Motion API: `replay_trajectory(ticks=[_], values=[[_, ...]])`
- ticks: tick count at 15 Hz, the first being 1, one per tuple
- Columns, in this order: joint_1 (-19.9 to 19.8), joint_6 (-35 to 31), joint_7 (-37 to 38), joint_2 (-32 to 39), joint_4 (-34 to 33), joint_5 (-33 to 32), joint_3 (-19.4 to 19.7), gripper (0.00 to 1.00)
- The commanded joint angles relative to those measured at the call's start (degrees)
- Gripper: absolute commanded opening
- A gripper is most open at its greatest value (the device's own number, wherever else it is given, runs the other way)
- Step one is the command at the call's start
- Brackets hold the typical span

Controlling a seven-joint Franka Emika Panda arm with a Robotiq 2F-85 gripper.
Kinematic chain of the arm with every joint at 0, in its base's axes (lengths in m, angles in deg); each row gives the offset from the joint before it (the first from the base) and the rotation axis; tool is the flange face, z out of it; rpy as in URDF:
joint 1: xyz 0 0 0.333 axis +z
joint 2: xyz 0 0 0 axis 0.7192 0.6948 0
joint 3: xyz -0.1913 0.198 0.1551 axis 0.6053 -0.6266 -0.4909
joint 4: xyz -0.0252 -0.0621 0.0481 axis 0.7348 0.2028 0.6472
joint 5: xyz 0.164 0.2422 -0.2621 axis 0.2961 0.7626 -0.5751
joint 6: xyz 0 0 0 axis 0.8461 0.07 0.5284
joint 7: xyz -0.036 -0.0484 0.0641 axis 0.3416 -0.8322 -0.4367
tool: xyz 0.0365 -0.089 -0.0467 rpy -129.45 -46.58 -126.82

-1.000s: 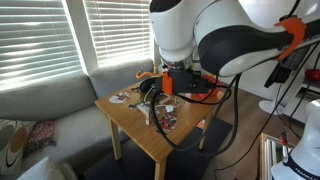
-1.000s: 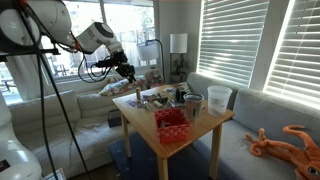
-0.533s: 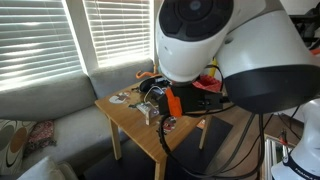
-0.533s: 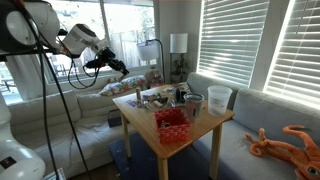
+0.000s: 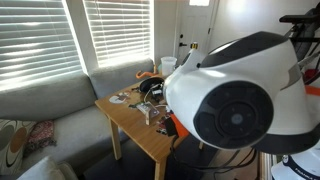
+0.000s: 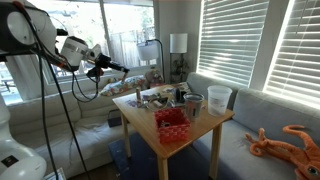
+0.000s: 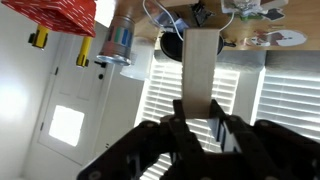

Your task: Put one block upright

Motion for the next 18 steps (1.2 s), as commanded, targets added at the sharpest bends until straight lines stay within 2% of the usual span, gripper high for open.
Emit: replay_trajectory(ticks=[1,2,7,8,10,14,18], values=[[-0.41,-5.99,2.33,-5.31,9.28,-8.68,0.12,0.07],[-0.15,-2.72,0.71,-0.97,3.51,-4.42,-0.21,0.28],[-0.39,-4.38,1.52,-3.57,7.54,-7.08,-0.23,0.28],[-0.4,-4.42,1.52,-3.76,7.7,-7.1,-0.24,0.07],[-0.4,-8.43,0.76,-4.1,9.37,-10.1,-0.2,0.07],[-1.05,-18.29,4.21,-6.1,14.31,-14.2,0.5,0.07],[-0.78,-20.83,5.52,-7.39,19.76,-25.46,0.18,0.07]])
